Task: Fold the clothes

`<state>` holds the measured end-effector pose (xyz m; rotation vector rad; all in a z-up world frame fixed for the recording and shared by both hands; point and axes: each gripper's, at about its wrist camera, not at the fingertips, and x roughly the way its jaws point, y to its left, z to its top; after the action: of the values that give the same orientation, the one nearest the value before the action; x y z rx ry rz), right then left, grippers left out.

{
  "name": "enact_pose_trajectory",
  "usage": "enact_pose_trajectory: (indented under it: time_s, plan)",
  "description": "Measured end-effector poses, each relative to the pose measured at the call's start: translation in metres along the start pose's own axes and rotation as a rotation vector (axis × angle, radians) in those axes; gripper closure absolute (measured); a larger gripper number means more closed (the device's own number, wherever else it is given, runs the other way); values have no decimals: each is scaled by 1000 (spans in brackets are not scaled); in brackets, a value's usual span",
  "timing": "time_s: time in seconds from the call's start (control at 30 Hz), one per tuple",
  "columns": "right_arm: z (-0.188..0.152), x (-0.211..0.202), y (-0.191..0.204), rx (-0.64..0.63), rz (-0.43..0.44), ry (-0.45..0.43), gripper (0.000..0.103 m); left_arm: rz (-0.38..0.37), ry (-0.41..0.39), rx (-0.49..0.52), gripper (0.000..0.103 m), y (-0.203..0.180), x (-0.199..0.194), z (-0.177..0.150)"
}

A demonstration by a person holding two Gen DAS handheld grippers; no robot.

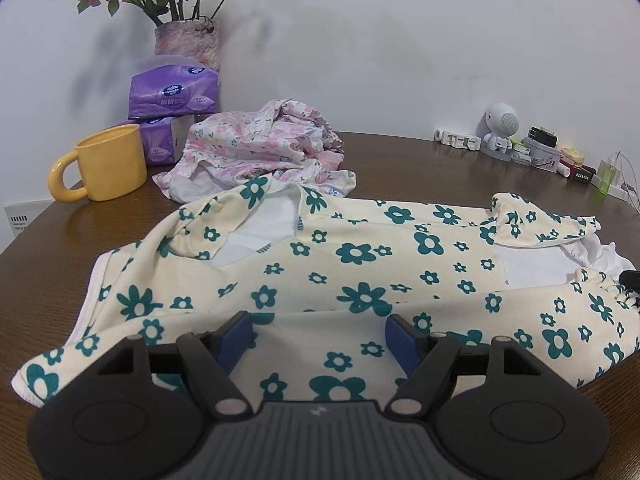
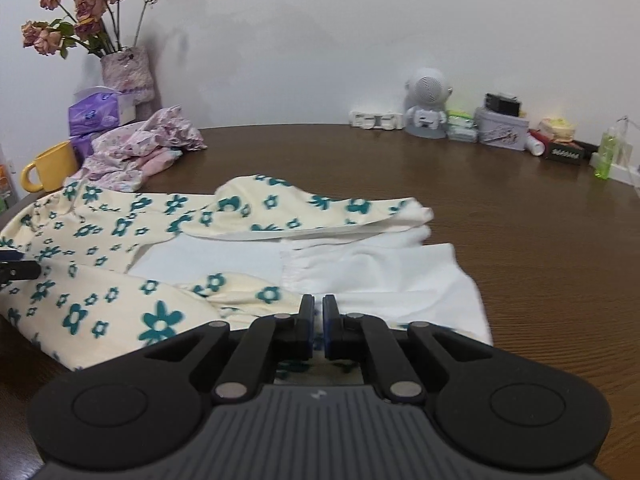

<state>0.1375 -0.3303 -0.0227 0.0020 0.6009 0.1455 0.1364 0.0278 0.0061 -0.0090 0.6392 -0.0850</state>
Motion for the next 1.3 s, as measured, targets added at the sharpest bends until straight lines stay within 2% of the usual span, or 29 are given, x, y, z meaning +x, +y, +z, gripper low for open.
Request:
enact_pose_trajectory:
  time_s: [0.13,0.4,0.5,0.57,0.7,0.77,0.83,0.97,1.07,1.17,1.3]
  plan:
    - [-4,-3,-15,23,-42,5,99,-1,1,2,28,0,0,0]
    - [-11,-5,-26,53,-63,15,99,-12,0,-22,29,5,-3,0]
    - [-10,-4,-26,52,-64,16,99,6,6,-34,41,11,-7,2]
    - [-10,-4,-27,58,-60,16,99,10,10,-42,52,18,-10,2]
    - [-10,-3,-23,40,-74,18,99,42,9,-57,56,33,-18,1]
    - [-9,-3,-21,29,-82,18,99,50,6,-70,64,43,-21,0]
    - [-9,-3,-20,26,-85,19,99,55,3,-88,68,53,-24,-1]
    - [-9,-3,-20,20,-88,21,99,99,-9,-79,69,65,-29,-2]
    - [-8,-2,-17,7,-97,22,99,166,-8,-71,66,75,-28,-4]
    - [-8,-2,-15,-6,-109,23,99,126,-7,-145,62,93,-27,-9]
    - [-8,-3,-13,-18,-119,24,98,128,-24,-158,62,100,-37,-9]
